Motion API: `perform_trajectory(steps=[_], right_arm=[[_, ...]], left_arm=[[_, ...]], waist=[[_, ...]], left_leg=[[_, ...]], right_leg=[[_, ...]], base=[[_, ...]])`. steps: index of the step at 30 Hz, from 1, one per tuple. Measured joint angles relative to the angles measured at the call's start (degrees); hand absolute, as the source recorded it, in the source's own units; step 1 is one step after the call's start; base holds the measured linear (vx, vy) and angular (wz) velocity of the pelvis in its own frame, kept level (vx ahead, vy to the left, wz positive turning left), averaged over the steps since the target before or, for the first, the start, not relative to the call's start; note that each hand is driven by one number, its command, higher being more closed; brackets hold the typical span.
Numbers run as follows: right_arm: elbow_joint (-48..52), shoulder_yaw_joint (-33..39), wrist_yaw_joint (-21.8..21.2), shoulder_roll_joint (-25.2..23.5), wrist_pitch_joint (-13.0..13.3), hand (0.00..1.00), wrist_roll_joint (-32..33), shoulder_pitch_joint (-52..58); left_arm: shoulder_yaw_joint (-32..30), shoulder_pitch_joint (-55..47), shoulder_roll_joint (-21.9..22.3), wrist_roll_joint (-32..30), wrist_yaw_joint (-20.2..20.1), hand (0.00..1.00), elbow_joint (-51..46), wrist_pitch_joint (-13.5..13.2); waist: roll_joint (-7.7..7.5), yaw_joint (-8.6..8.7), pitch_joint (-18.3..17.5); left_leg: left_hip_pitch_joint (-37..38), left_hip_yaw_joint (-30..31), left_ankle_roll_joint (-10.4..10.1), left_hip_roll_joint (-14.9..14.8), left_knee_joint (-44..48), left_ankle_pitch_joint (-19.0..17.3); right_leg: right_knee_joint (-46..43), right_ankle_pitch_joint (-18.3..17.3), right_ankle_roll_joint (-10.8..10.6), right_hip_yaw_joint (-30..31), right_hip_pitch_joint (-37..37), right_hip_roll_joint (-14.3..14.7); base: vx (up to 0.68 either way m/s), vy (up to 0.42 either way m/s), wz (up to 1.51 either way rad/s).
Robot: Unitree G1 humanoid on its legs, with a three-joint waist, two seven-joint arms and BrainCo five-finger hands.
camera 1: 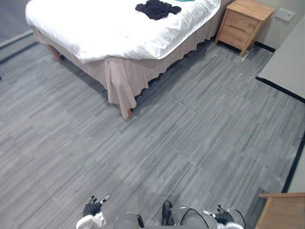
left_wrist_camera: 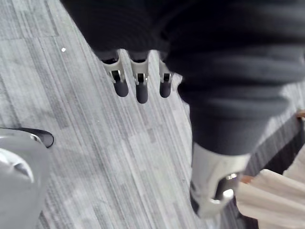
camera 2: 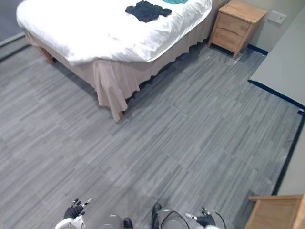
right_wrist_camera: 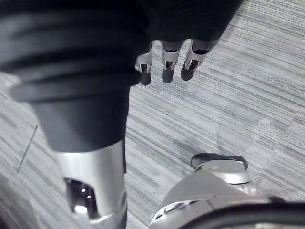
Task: Tidy the bed and pick cloth on bed and put in laundry
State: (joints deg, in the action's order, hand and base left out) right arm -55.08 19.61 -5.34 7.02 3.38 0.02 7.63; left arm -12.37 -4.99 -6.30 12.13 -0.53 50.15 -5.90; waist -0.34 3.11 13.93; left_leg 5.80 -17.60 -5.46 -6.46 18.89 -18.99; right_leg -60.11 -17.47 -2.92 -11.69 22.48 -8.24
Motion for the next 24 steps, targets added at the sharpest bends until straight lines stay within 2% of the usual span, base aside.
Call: perform_trajectory(steps=[1, 2, 3, 4, 5, 6, 7, 8, 9, 10, 11, 12, 13, 15, 16, 17, 18, 19, 20, 21, 22, 23, 24], right_arm=[[0.0, 0.0, -0.6, 0.0, 0.1, 0.0, 0.1, 0.6], [0.0, 0.0, -0.8, -0.2, 0.3, 0.0, 0.1, 1.1], [-0.1, 0.4, -0.7, 0.0, 0.5, 0.0, 0.7, 0.9], [0.1, 0.5, -0.7, 0.2, 0.7, 0.0, 0.7, 0.8], [0.3, 0.7, -0.7, 0.2, 1.2, 0.0, 0.6, 0.0], [0.6, 1.3, -0.7, 0.2, 1.2, 0.0, 0.5, -0.4], [1.2, 1.8, -0.8, 0.2, 0.8, 0.0, 0.1, -0.5], [1.6, 1.4, -1.2, -0.4, 0.6, 0.0, 0.0, 1.3], [0.8, 1.6, -1.1, 0.4, 0.2, 0.0, -0.1, 1.1], [0.1, 1.5, -1.2, 1.2, 0.1, 0.0, -0.6, 0.7], [-0.2, 1.4, -1.3, 1.9, 0.0, 0.0, -1.5, 0.7], [-0.1, -0.1, -2.0, 2.0, 0.0, 0.0, -2.6, 1.1], [-0.7, -0.1, -2.7, 2.3, 0.0, 0.0, -4.6, 1.5], [-0.9, -0.6, -3.1, 2.6, 0.1, 0.0, -5.7, 1.2], [-0.8, -0.6, -3.6, 2.5, 0.3, 0.0, -6.8, 0.8], [0.0, -0.5, -3.8, 2.5, 0.8, 0.0, -6.9, 0.5], [0.6, -0.4, -3.8, 2.5, 0.9, 0.0, -7.0, 0.2], [1.8, 0.0, -3.8, 2.5, 1.2, 0.0, -7.7, 0.3], [2.8, 0.1, -3.7, 2.5, 1.5, 0.0, -8.4, -0.3], [2.9, 0.2, -3.7, 2.5, 1.7, 0.0, -8.7, -0.5], [3.2, 0.4, -3.6, 2.5, 1.8, 0.0, -8.9, -0.8], [3.1, 0.4, -3.6, 2.5, 1.8, 0.0, -9.0, -0.6], [2.6, 0.3, -3.5, 1.9, 1.8, 0.0, -9.0, -0.9]], left_arm=[[0.0, 0.8, -0.1, 0.1, 0.0, 0.0, 0.8, 0.0], [-0.1, 1.7, -0.4, 0.4, -0.8, 0.0, 1.5, -0.6], [-0.2, 2.3, -0.7, 0.5, -1.7, 0.0, 2.5, -1.1], [-0.3, 2.4, -1.0, 0.5, -2.3, 0.0, 2.9, -1.0], [-0.4, 2.6, -1.7, 0.5, -3.4, 0.0, 3.4, -1.0], [-1.0, 3.0, -2.1, 0.5, -3.8, 0.0, 3.4, -1.0], [-2.3, 2.9, -1.7, 0.5, -4.0, 0.0, 3.2, -1.1], [-4.4, 0.8, -2.2, 0.8, -4.1, 0.0, 2.2, -1.3], [-4.8, -0.5, -0.4, 2.0, -4.2, 0.0, 2.3, -1.0], [-4.8, -1.3, 0.2, 2.8, -4.4, 0.0, 2.5, -0.9], [-4.6, -2.0, 0.5, 3.3, -4.5, 0.0, 2.7, -1.0], [-4.7, -2.7, 0.5, 3.8, -4.8, 0.0, 2.7, -1.2], [-4.6, -3.2, 1.7, 3.8, -5.0, 0.0, 3.5, -1.2], [-4.3, -4.6, 2.4, 3.8, -6.1, 0.0, 3.4, -1.6], [-4.4, -5.0, 2.7, 4.0, -6.6, 0.0, 3.3, -2.6], [-4.7, -5.3, 2.9, 4.8, -7.5, 0.0, 2.9, -3.2], [-4.7, -5.5, 3.0, 5.2, -7.6, 0.0, 2.5, -3.3], [-4.7, -6.0, 3.4, 6.0, -7.6, 0.0, 1.4, -3.4], [-4.7, -6.0, 4.0, 6.1, -7.5, 0.0, 0.9, -3.4], [-4.7, -6.0, 4.2, 6.1, -7.5, 0.0, 0.9, -3.4], [-4.7, -6.1, 4.5, 6.1, -7.4, 0.0, 1.0, -3.4], [-4.7, -6.1, 4.8, 6.1, -7.4, 0.0, 1.0, -3.4], [-4.8, -6.2, 4.4, 6.2, -7.3, 0.0, 1.3, -3.3]], waist=[[0.34, 0.8, 0.3], [0.25, 0.95, 0.3], [1.65, 0.85, 1.0], [2.01, 0.89, 0.8], [3.44, 0.29, 2.0], [3.95, 0.34, 3.2], [3.71, 0.06, 3.4], [2.29, 1.07, 1.8], [4.94, 0.88, 1.1], [6.36, 0.44, 0.7], [7.05, 0.1, 0.5], [4.97, -0.01, 1.3], [5.02, -0.06, 1.7], [3.99, -0.96, 1.5], [3.34, -2.17, 1.9], [2.74, -3.27, 2.2], [2.73, -3.55, 2.2], [2.8, -3.8, 2.2], [3.21, -3.76, 2.0], [3.49, -3.75, 1.8], [4.28, -3.76, 1.4], [5.1, -3.69, 0.7], [4.46, -3.9, 0.4]], left_leg=[[1.5, 1.9, -0.9, -1.2, -0.8, 0.0], [2.2, 3.1, -2.8, -2.7, -0.8, -0.4], [2.6, 3.7, -4.6, -5.7, -0.2, -1.2], [2.4, 3.7, -5.1, -7.3, -0.1, -1.4], [3.5, 3.7, -5.0, -9.0, -0.9, -0.4], [5.7, 3.8, -5.1, -10.4, -1.5, 1.0], [7.5, 4.1, -5.7, -10.7, -1.5, 1.3], [7.3, 6.0, -5.3, -10.0, 1.8, 1.4], [4.5, 7.9, -0.8, -14.0, 10.6, 4.2], [1.5, 7.8, 3.2, -16.0, 15.8, 8.5], [-0.9, 7.6, 5.1, -17.5, 20.6, 12.3], [-6.3, 8.7, 3.8, -17.6, 31.9, 13.8], [-11.9, 11.0, 2.0, -15.4, 40.3, 10.8], [-15.7, 9.9, 0.5, -10.5, 40.6, 7.9], [-17.1, 5.2, 1.0, -7.2, 36.3, 6.2], [-18.4, -2.5, 1.9, -4.9, 28.1, 5.8], [-18.8, -5.0, 2.4, -4.3, 25.0, 6.0], [-18.8, -10.6, 4.2, -2.1, 15.8, 7.2], [-18.7, -15.1, 6.4, 0.8, 5.6, 10.2], [-18.5, -16.9, 7.8, 2.1, 1.0, 12.0], [-17.6, -21.3, 13.0, 4.0, -5.3, 15.6], [-16.6, -24.3, 16.3, 5.3, -8.8, 16.4], [-16.0, -22.9, 20.7, 6.4, -9.6, 17.3]], right_leg=[[10.2, -0.1, -0.5, 0.5, -0.7, -0.9], [21.3, 2.5, -0.6, 2.3, -0.7, -1.5], [24.0, 6.7, 2.2, 1.2, -0.5, -0.1], [24.5, 6.7, 3.1, 0.5, -1.4, 1.6], [22.0, 6.6, 3.1, 0.2, -1.2, 3.6], [15.9, 6.6, 2.3, 1.7, 0.4, 4.4], [9.4, 5.2, 1.5, 2.6, 3.4, 4.0], [17.6, 0.6, 5.6, 2.3, 0.1, 3.0], [20.4, -1.3, 5.5, 0.9, -2.5, 6.7], [23.3, -1.2, 5.6, 0.0, -5.4, 8.0], [25.0, -1.2, 5.4, -0.9, -7.4, 8.4], [27.3, -1.5, 7.0, -1.3, -10.6, 8.5], [32.0, -1.2, 7.6, -1.9, -16.4, 9.7], [38.1, -0.3, 7.0, -2.5, -21.7, 10.1], [42.8, 1.7, 8.4, -3.0, -26.0, 10.1], [46.6, 1.9, 8.5, -3.3, -30.2, 10.5], [47.7, 1.9, 8.5, -3.7, -31.3, 10.8], [49.9, 1.8, 8.4, -4.9, -33.9, 11.4], [51.5, 1.6, 8.1, -5.8, -36.2, 12.3], [51.9, 1.4, 7.8, -6.1, -37.1, 12.9], [52.2, 0.4, 6.1, -6.5, -38.8, 14.5], [52.0, -0.7, 4.3, -6.8, -40.8, 16.4], [51.2, -1.5, 3.9, -6.7, -41.8, 16.1]], base=[[0.46, -0.389, 0.73], [0.58, -0.511, 0.64], [0.46, -0.399, 0.26], [0.45, -0.356, -0.02], [0.32, -0.249, -0.06], [0.28, -0.253, -0.03], [0.3, -0.344, 0.28], [0.37, -0.417, 0.11], [0.51, -0.449, -0.01], [0.33, -0.238, -0.28], [0.41, -0.186, -0.07], [0.34, -0.23, 0.23], [0.49, -0.309, 0.25], [0.37, -0.221, 0.07], [0.51, -0.198, -0.1], [0.43, -0.161, -0.06], [0.46, -0.162, 0.15], [0.49, -0.151, 0.29], [0.59, -0.172, 0.3], [0.49, -0.12, 0.32], [0.47, -0.043, 0.34], [0.48, -0.025, 0.27], [0.59, -0.067, 0.53]])
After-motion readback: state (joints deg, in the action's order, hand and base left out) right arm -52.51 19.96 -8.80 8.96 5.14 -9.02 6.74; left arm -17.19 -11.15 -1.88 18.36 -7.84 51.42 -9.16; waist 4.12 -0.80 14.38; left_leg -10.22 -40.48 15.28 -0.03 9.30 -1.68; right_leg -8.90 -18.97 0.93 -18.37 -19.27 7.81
